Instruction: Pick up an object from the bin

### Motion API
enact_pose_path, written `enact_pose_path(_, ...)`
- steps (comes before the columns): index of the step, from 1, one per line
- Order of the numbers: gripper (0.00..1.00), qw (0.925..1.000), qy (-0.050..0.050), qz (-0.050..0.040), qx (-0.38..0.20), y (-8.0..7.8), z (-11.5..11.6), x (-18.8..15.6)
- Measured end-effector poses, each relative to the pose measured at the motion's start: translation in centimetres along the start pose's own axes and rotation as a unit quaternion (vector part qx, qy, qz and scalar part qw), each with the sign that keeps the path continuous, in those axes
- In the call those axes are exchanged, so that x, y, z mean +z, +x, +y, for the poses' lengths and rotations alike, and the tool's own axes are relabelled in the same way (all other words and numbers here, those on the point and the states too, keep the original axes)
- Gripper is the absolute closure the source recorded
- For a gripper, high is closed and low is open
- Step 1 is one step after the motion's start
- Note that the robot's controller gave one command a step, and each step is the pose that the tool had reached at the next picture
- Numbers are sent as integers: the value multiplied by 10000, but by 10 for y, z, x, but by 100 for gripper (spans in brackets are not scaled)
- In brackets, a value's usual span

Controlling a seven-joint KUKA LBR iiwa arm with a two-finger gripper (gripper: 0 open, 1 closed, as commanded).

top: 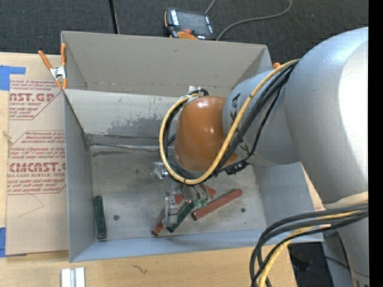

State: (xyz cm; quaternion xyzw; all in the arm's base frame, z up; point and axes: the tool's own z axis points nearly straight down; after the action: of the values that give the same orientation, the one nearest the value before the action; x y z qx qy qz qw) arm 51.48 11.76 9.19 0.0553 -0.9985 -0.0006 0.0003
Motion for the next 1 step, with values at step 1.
enact_pose_path(1, 0, 9999, 16, 7, 125, 5, -76, 23)
